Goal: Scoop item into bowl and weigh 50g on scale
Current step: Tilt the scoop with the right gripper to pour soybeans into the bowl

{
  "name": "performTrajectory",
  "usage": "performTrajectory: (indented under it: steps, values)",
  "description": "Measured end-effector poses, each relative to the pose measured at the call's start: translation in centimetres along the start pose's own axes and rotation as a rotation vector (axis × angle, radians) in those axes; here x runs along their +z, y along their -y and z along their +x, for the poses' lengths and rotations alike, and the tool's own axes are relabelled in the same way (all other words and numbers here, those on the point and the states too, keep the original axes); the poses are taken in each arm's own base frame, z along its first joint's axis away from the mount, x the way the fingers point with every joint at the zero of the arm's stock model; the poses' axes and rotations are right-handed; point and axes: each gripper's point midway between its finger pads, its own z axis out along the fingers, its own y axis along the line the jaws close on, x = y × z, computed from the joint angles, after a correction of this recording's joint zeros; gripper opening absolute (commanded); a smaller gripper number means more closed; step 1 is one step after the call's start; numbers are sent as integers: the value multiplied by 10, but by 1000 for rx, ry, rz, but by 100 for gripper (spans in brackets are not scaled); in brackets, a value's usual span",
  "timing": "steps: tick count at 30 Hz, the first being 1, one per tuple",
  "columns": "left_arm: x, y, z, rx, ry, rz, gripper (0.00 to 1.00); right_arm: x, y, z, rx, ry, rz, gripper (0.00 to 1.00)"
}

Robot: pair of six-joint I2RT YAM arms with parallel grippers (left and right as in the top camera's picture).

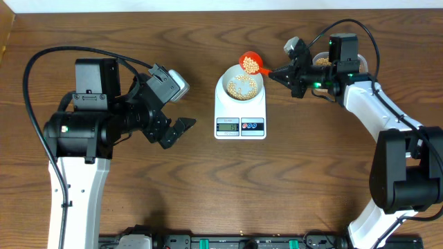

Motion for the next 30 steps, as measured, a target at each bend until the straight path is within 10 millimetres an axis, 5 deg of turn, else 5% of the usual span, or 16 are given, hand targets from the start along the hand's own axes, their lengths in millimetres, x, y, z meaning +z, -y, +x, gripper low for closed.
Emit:
performTrajectory:
  steps: [30]
  values:
    - [0, 0, 0, 0, 0, 0, 98, 0, 0, 0, -130, 2, 0, 1]
